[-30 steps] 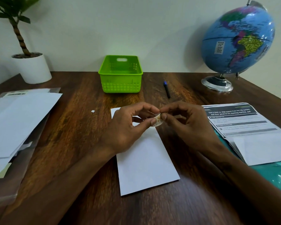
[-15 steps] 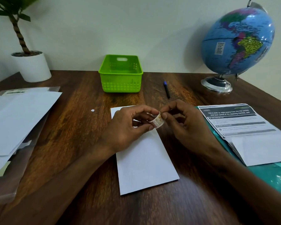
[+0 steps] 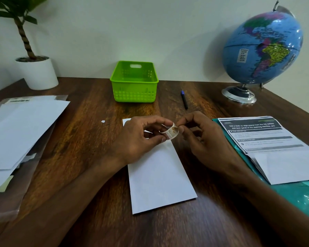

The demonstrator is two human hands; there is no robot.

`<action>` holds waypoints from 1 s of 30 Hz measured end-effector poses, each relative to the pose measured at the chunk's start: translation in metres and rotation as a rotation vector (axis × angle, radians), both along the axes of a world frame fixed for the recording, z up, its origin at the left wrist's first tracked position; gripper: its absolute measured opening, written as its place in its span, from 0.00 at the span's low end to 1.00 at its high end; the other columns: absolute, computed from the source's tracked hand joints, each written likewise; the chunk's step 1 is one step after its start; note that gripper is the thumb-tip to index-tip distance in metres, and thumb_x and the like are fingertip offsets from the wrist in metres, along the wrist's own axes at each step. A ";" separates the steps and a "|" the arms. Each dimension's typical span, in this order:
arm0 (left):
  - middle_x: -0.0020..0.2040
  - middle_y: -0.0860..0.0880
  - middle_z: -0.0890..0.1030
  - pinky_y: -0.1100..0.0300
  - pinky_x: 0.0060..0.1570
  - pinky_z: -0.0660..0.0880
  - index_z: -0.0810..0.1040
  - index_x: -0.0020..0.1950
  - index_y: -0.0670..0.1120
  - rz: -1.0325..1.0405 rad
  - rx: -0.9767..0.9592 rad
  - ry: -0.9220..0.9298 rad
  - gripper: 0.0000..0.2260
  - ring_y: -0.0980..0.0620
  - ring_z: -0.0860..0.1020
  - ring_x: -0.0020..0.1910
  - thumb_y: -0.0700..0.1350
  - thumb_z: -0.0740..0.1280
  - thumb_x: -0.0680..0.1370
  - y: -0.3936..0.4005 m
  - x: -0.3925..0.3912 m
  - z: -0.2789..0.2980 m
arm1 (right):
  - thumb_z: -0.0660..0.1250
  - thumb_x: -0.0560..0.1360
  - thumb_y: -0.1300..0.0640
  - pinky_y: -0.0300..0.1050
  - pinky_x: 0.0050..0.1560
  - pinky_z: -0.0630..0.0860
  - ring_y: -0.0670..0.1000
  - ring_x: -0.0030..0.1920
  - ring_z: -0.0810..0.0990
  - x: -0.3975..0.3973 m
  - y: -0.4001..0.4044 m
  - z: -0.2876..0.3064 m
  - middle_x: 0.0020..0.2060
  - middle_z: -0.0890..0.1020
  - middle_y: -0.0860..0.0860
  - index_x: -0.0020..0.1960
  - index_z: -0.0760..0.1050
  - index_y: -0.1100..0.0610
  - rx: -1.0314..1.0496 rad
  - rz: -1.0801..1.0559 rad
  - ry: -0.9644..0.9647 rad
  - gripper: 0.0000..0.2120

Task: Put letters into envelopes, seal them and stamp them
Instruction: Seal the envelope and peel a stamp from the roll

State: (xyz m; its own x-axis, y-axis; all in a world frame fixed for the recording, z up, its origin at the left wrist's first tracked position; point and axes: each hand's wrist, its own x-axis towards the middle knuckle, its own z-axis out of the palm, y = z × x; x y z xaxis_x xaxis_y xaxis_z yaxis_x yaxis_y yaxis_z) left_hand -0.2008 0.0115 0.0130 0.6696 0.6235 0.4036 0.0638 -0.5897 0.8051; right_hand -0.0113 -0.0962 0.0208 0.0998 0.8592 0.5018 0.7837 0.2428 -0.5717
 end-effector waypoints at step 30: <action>0.49 0.53 0.86 0.60 0.50 0.81 0.84 0.60 0.47 0.062 0.065 0.033 0.16 0.58 0.84 0.47 0.35 0.75 0.74 -0.003 -0.001 0.000 | 0.77 0.75 0.61 0.41 0.52 0.83 0.44 0.53 0.83 -0.001 0.001 -0.006 0.54 0.83 0.44 0.67 0.76 0.52 0.094 0.014 0.018 0.23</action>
